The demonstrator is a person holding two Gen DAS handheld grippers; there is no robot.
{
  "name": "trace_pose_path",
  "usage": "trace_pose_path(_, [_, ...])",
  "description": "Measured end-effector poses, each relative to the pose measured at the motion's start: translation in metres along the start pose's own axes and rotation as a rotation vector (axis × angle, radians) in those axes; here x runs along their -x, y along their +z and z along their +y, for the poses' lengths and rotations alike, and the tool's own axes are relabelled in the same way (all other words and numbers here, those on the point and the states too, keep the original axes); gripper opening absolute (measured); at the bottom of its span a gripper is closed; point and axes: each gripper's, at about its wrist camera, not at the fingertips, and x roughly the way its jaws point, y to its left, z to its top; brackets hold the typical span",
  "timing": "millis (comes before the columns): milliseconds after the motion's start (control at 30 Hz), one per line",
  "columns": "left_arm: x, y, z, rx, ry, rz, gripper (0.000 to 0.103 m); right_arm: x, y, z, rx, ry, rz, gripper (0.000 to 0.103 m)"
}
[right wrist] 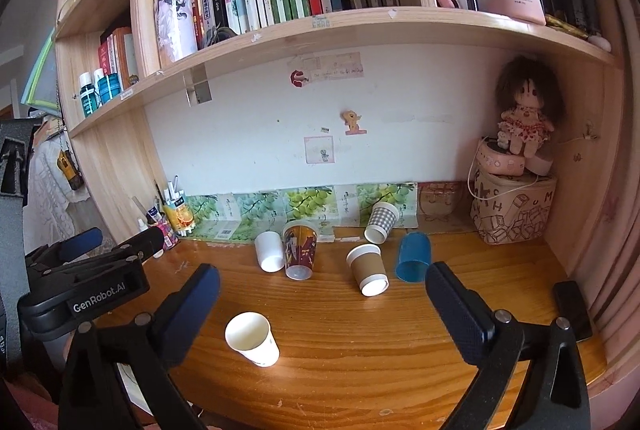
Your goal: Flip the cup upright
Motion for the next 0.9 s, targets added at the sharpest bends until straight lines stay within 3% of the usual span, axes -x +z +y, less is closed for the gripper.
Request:
trace_pose_path(300, [0.031,0.006,0.002,0.023,0.034,-0.22,0.103,0.014,0.004,0.0,0.013,-0.018,-0.105,0.103])
trace_pose_path(900, [0.024,0.005,-0.001,0.008,0.022,-0.181,0.103,0.012,0.006,-0.001,0.024,0.003,-0.114,0.103])
